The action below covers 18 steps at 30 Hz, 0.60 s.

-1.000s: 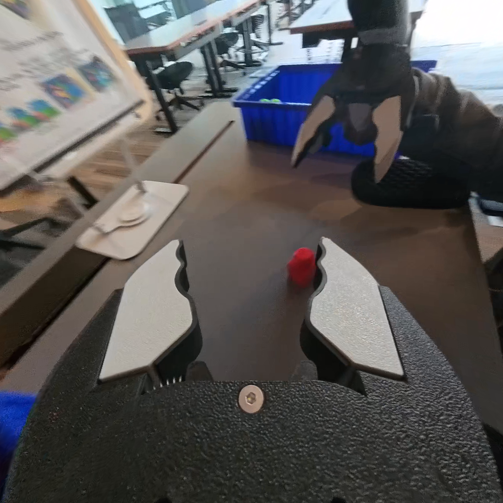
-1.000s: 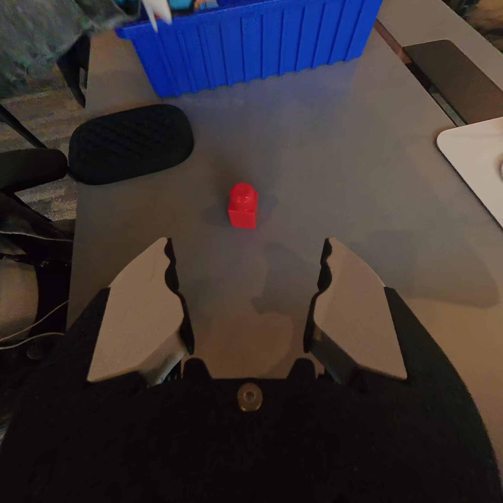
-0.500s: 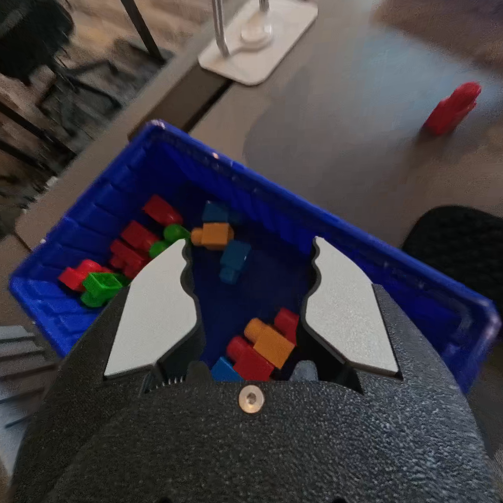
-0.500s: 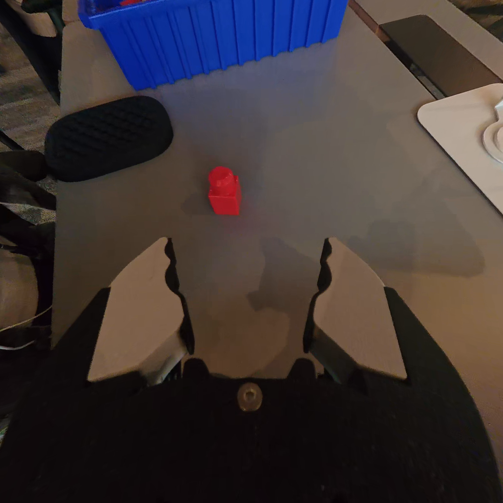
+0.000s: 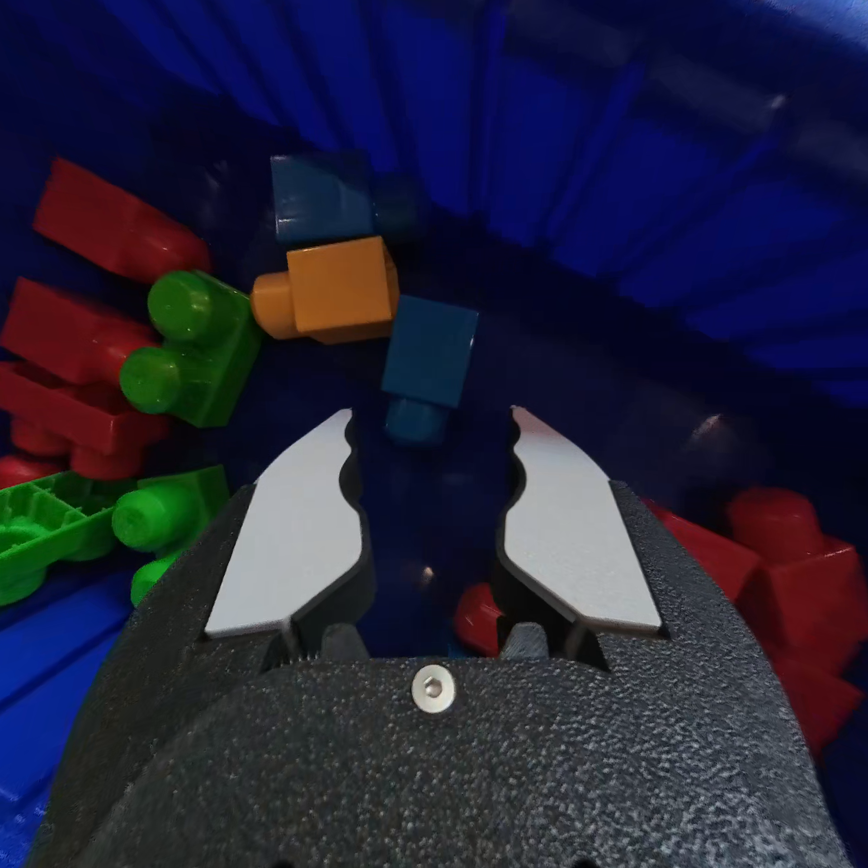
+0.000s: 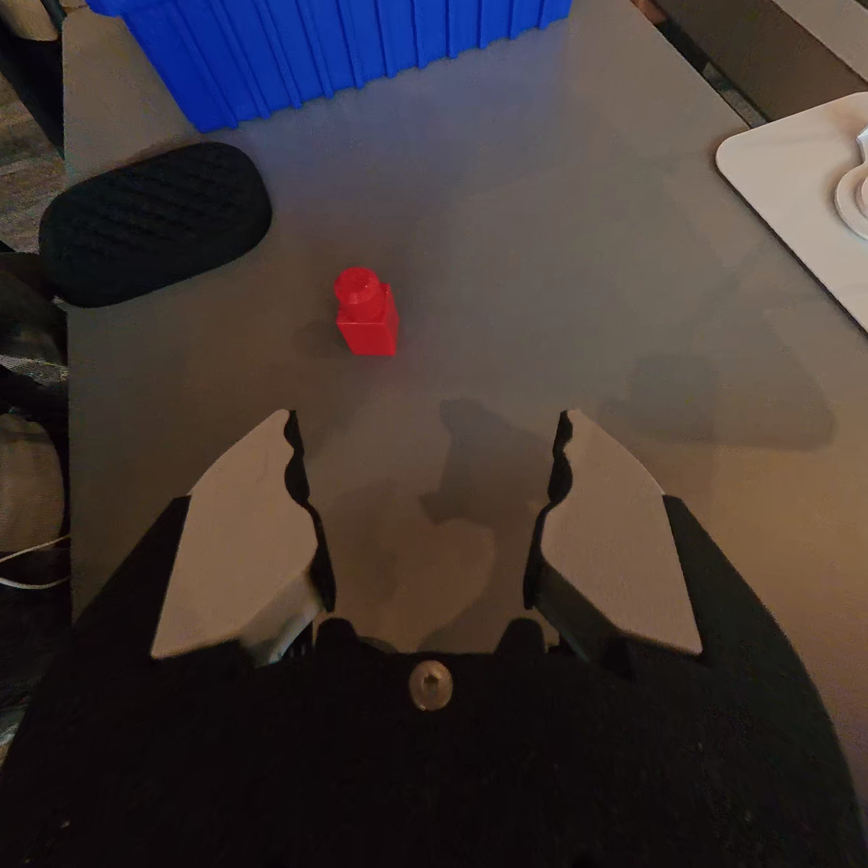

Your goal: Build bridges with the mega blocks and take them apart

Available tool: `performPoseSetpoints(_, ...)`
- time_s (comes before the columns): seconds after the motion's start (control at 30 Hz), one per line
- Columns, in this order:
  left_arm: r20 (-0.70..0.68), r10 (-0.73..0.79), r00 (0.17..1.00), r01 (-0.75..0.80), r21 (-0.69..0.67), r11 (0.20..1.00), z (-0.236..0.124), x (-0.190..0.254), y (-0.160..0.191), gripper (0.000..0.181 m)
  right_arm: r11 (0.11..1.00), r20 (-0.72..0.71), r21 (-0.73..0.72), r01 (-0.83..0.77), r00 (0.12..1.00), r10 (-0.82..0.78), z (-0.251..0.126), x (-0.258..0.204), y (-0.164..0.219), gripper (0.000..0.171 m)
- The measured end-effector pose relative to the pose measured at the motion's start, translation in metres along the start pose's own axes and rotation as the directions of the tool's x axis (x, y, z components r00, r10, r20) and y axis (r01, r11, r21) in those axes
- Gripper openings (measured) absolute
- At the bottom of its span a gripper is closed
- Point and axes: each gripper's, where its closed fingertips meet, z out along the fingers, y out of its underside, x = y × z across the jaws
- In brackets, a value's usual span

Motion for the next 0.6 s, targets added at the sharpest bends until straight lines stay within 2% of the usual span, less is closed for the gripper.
performPoseSetpoints(0.23, -0.014, 0.021, 1.0, -0.021, -0.015, 1.0, 0.01, -0.002, 0.007, 0.058, 1.0, 0.005, -0.008, -0.002, 1.0, 0.002, 0.001, 0.0, 0.001, 0.101)
performPoseSetpoints(0.4, -0.012, 0.029, 1.0, -0.029, -0.013, 1.0, 0.015, -0.003, 0.013, 0.043, 1.0, 0.004, -0.009, 0.001, 1.0, -0.001, 0.0, -0.001, 0.001, 0.101)
performPoseSetpoints(0.47, -0.01, 0.034, 0.999, -0.035, -0.004, 0.999, 0.016, -0.002, 0.013, 0.029, 1.0, 0.003, -0.003, 0.002, 1.0, -0.002, -0.001, -0.001, 0.0, 0.101)
performPoseSetpoints(0.6, 0.008, 0.024, 1.0, -0.024, 0.041, 0.999, 0.002, -0.003, 0.005, 0.029, 1.0, 0.005, 0.004, -0.001, 1.0, 0.001, -0.001, -0.001, -0.001, 0.101)
